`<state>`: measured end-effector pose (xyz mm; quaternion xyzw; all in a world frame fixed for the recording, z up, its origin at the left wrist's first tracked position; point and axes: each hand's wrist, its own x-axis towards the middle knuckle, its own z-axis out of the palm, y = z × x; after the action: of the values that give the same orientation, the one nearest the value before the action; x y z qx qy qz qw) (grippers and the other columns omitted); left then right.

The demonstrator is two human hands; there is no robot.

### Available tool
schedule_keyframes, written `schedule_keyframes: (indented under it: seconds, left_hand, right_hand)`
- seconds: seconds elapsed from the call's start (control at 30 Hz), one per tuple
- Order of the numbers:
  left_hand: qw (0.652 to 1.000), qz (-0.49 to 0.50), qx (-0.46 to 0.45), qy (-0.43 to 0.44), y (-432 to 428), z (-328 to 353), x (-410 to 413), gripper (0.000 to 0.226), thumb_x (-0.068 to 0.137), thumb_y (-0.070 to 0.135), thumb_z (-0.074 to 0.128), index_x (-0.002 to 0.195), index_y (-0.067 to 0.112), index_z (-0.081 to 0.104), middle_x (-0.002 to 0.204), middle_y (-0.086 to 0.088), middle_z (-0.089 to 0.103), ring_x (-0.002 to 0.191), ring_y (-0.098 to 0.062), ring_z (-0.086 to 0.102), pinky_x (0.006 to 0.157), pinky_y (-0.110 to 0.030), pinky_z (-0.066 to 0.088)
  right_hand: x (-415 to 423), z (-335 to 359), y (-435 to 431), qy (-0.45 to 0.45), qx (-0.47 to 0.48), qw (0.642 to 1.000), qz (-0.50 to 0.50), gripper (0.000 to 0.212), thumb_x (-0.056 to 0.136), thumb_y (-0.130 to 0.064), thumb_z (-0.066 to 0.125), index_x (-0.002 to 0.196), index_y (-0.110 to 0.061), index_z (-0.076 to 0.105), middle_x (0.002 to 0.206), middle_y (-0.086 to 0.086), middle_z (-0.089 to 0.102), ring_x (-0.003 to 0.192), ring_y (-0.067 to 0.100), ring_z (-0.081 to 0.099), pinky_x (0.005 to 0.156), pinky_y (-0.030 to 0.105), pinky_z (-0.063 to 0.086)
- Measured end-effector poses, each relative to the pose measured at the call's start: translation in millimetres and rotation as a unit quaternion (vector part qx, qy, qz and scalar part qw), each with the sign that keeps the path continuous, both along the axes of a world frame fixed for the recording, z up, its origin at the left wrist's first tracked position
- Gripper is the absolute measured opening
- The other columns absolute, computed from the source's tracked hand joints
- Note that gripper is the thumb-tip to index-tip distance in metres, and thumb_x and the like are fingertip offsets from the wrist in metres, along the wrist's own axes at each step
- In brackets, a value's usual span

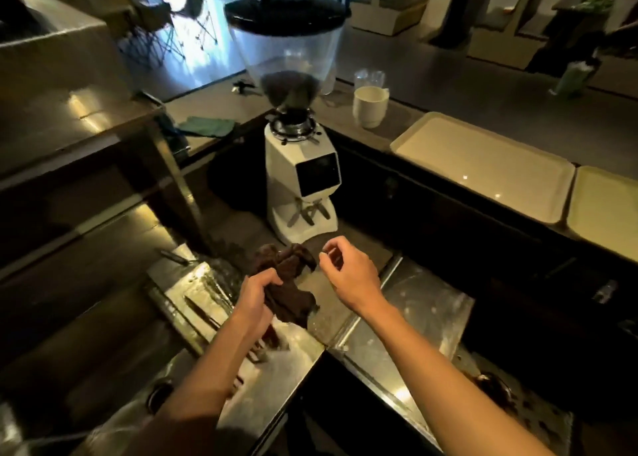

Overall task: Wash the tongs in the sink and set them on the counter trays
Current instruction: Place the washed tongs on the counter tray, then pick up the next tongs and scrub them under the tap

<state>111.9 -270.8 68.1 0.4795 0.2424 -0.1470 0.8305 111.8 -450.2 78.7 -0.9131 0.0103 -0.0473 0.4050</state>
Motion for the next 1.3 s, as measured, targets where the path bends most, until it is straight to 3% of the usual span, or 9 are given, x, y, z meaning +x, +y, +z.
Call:
schedule_keyframes:
  seconds: [0.13,0.33,0.43,0.57,0.7,0.93,1.07,1.2,1.3]
  left_hand:
    - [0.998,0.054,-0.013,0.033,68,-15,-15,0.032,0.063,-0.001,0.049,0.089,-0.002,0.068,0.082,-0.014,0.067,0.065,-0.027,0.066,0.063,-0.03,0.057]
    - [0.992,0.114,-0.05,0.01,135,-44,-33,0.038,0.06,0.001,0.046,0.088,0.0,0.072,0.085,-0.013,0.074,0.074,-0.025,0.071,0.065,-0.03,0.06]
    - [0.991,0.124,-0.052,0.008,154,-57,-37,0.034,0.065,0.005,0.053,0.098,0.005,0.061,0.106,-0.015,0.058,0.09,-0.028,0.058,0.077,-0.036,0.05]
    - [0.987,0.151,-0.031,0.055,160,-66,-39,0.017,0.077,-0.005,0.044,0.08,0.005,0.058,0.075,-0.005,0.06,0.065,-0.014,0.064,0.058,-0.025,0.053]
    - [0.974,0.194,-0.035,0.113,163,-86,-43,0.023,0.081,-0.002,0.039,0.093,0.005,0.058,0.086,-0.01,0.054,0.078,-0.022,0.055,0.07,-0.035,0.049]
    - [0.95,0.28,-0.022,0.132,163,-92,-38,0.036,0.084,-0.003,0.036,0.109,0.007,0.059,0.103,-0.016,0.061,0.091,-0.028,0.058,0.077,-0.039,0.049]
    - [0.948,0.292,-0.014,0.127,160,-87,-40,0.034,0.085,-0.002,0.038,0.111,0.008,0.057,0.104,-0.016,0.061,0.095,-0.03,0.058,0.085,-0.043,0.049]
    - [0.938,0.322,-0.011,0.13,165,-93,-48,0.041,0.083,-0.003,0.038,0.121,0.004,0.054,0.108,-0.016,0.06,0.097,-0.03,0.056,0.092,-0.044,0.046]
    - [0.932,0.344,-0.015,0.118,171,-91,-51,0.037,0.083,-0.005,0.037,0.113,0.008,0.056,0.109,-0.015,0.06,0.096,-0.029,0.057,0.084,-0.041,0.048]
  right_hand:
    - [3,-18,72,0.02,-0.006,0.999,0.047,0.012,0.094,-0.034,0.061,0.101,-0.024,0.061,0.091,-0.008,0.067,0.078,0.01,0.059,0.063,0.017,0.042]
    - [8,-57,145,0.076,-0.047,0.992,0.095,0.018,0.091,-0.035,0.058,0.102,-0.021,0.059,0.1,0.001,0.065,0.09,0.023,0.064,0.079,0.043,0.051]
    - [13,-77,159,0.113,-0.094,0.982,0.115,0.027,0.093,-0.04,0.056,0.115,-0.024,0.055,0.11,0.004,0.066,0.094,0.026,0.066,0.079,0.039,0.052]
    - [27,-104,173,0.166,-0.189,0.954,0.165,0.035,0.098,-0.04,0.048,0.127,-0.02,0.05,0.126,0.008,0.056,0.104,0.031,0.062,0.08,0.037,0.048]
    - [32,-139,187,0.157,-0.284,0.908,0.264,0.044,0.098,-0.041,0.049,0.135,-0.017,0.046,0.137,0.014,0.05,0.117,0.035,0.057,0.086,0.04,0.047]
    - [38,-163,211,0.086,-0.357,0.861,0.352,0.041,0.097,-0.044,0.053,0.125,-0.015,0.057,0.115,0.013,0.066,0.113,0.032,0.059,0.093,0.04,0.045]
    - [42,-169,218,0.082,-0.417,0.82,0.383,0.028,0.096,-0.029,0.052,0.121,-0.016,0.054,0.112,0.012,0.068,0.098,0.027,0.066,0.083,0.036,0.048]
    - [49,-163,216,0.104,-0.347,0.859,0.362,0.026,0.098,-0.024,0.049,0.122,-0.016,0.055,0.118,0.012,0.063,0.1,0.027,0.065,0.083,0.034,0.051]
    - [50,-156,207,0.11,-0.272,0.898,0.327,0.03,0.097,-0.027,0.051,0.125,-0.017,0.056,0.123,0.012,0.06,0.099,0.029,0.065,0.084,0.034,0.05]
